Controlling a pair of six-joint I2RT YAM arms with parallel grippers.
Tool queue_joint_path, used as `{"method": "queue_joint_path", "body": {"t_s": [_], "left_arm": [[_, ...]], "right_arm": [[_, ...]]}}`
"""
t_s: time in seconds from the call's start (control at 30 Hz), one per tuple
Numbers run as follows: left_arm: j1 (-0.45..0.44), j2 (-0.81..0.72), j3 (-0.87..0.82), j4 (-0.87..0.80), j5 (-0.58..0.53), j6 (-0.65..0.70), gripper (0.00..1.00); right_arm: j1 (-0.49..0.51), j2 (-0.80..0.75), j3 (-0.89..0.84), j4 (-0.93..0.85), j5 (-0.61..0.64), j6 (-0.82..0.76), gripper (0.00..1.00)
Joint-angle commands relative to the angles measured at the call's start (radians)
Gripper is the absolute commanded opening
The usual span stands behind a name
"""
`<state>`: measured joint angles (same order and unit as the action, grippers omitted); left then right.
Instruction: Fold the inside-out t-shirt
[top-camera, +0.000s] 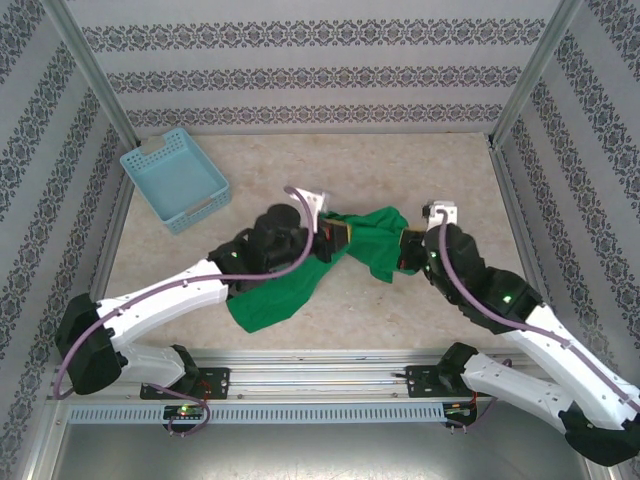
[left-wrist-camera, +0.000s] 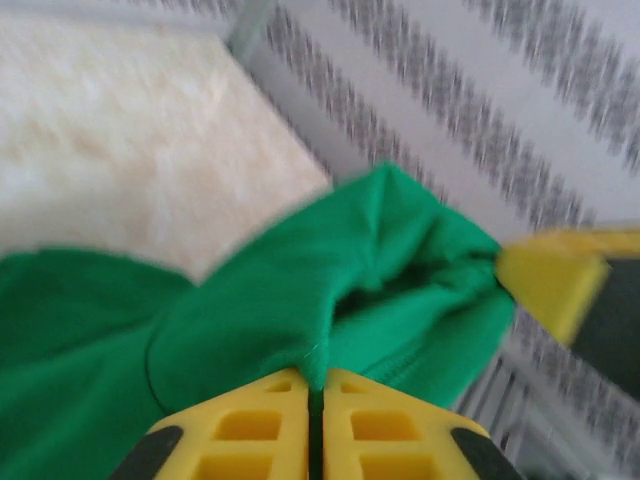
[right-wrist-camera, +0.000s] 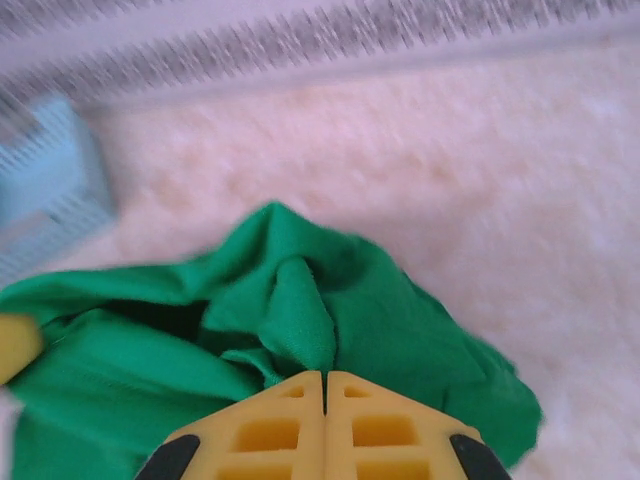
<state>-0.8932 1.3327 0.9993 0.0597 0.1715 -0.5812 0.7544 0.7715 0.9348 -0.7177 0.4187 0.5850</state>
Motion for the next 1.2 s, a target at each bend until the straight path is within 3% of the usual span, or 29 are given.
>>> {"method": "queue_joint_path", "body": {"t_s": [0.0, 0.07, 0.1, 0.27, 0.37, 0.5, 0.6, 0.73, 1.03, 1.17], "left_arm": [[-0.018, 0.042, -0.109, -0.034, 0.057, -0.018, 0.26], [-0.012, 0.038, -0.130, -0.133, -0.034, -0.027, 0.45], [0.002, 0.039, -0.131, -0.198, -0.089, -0.028, 0.49], [0.172, 0.038, -0.129, -0.546, -0.334, -0.128, 0.65], [0.280, 0.021, -0.168, -0.626, -0.410, -0.143, 0.73], [0.393, 0.038, -0.222, -0.608, -0.376, -0.112, 0.74], [0.426, 0.069, -0.243, -0.624, -0.335, -0.130, 0.76], [0.427, 0.014, -0.318, -0.652, -0.295, -0.211, 0.78], [0.396, -0.300, -0.505, -0.716, -0.176, -0.335, 0.73], [0.331, -0.356, -0.501, -0.735, -0.159, -0.390, 0.74]], "right_arm": [[-0.032, -0.029, -0.160, -0.124, -0.012, 0.136, 0.00], [-0.066, -0.057, -0.239, -0.153, -0.038, 0.206, 0.00], [-0.089, -0.074, -0.275, -0.162, -0.054, 0.234, 0.00], [-0.254, -0.148, -0.365, -0.183, -0.121, 0.279, 0.00], [-0.334, -0.172, -0.383, -0.152, -0.176, 0.262, 0.00], [-0.376, -0.158, -0.380, -0.124, -0.199, 0.234, 0.00], [-0.394, -0.139, -0.369, -0.110, -0.211, 0.210, 0.00], [-0.416, -0.114, -0.346, -0.097, -0.215, 0.180, 0.00], [-0.440, -0.050, -0.308, -0.049, -0.237, 0.139, 0.00], [-0.440, -0.034, -0.304, -0.040, -0.246, 0.136, 0.00]]}}
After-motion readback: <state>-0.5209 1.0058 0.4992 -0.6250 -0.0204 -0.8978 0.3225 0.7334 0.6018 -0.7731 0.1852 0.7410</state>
